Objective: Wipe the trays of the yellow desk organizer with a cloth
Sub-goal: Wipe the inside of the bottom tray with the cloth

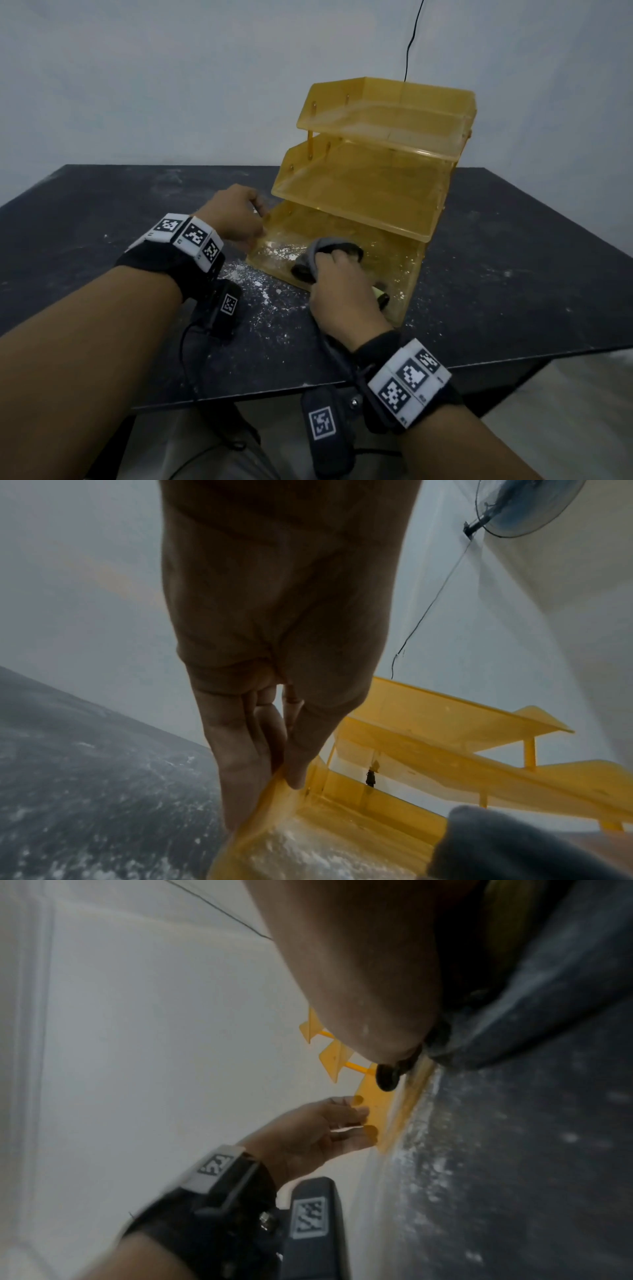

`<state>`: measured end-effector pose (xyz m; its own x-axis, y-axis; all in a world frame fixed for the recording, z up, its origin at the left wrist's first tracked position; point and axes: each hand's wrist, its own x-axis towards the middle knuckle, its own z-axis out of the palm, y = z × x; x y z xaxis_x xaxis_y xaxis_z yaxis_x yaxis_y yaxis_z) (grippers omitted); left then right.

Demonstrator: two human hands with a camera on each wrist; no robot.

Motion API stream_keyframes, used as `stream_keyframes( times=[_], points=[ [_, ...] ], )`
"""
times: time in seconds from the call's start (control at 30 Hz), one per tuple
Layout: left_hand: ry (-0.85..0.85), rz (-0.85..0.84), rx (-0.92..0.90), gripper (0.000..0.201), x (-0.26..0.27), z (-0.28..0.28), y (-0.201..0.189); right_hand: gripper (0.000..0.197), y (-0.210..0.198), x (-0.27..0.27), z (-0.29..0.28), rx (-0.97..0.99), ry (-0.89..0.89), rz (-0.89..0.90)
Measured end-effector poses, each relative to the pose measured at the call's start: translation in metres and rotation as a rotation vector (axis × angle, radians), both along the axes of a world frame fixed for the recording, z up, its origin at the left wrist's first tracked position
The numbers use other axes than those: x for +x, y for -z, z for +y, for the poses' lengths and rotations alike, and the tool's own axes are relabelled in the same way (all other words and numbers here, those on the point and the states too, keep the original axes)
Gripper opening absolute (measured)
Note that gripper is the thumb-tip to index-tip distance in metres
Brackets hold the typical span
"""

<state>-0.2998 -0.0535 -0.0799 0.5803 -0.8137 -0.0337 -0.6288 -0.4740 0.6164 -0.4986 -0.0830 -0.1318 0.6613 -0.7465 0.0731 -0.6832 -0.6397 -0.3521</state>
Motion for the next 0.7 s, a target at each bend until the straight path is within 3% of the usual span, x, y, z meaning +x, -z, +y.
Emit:
stream_keyframes(
  times=[0.1,0.2,0.4,0.57,0.7],
  points=[
    [0.047,0.144,0.05,0.028,-0.006,-0.001,-0.002,0.036,-0.005,-0.012,-0.008,0.025,0.131,-0.041],
    [0.055,0.193,0.057,0.03,-0.012,-0.004,-0.001,0.046,-0.009,-0.022,-0.021,0.052,0.29,0.027],
    [0.047,0.268,0.045,0.028,-0.016,-0.002,0.001,0.049,-0.008,-0.013,-0.014,0.025,0.005,-0.018],
    [0.034,0.312,0.016,0.028,-0.02,0.002,0.003,0.046,-0.009,-0.027,-0.021,-0.117,0.253,0.123],
    [0.033,0.293,0.017,0.027,-0.019,-0.001,0.004,0.053,-0.004,-0.031,-0.032,-0.026,0.312,0.098]
  ],
)
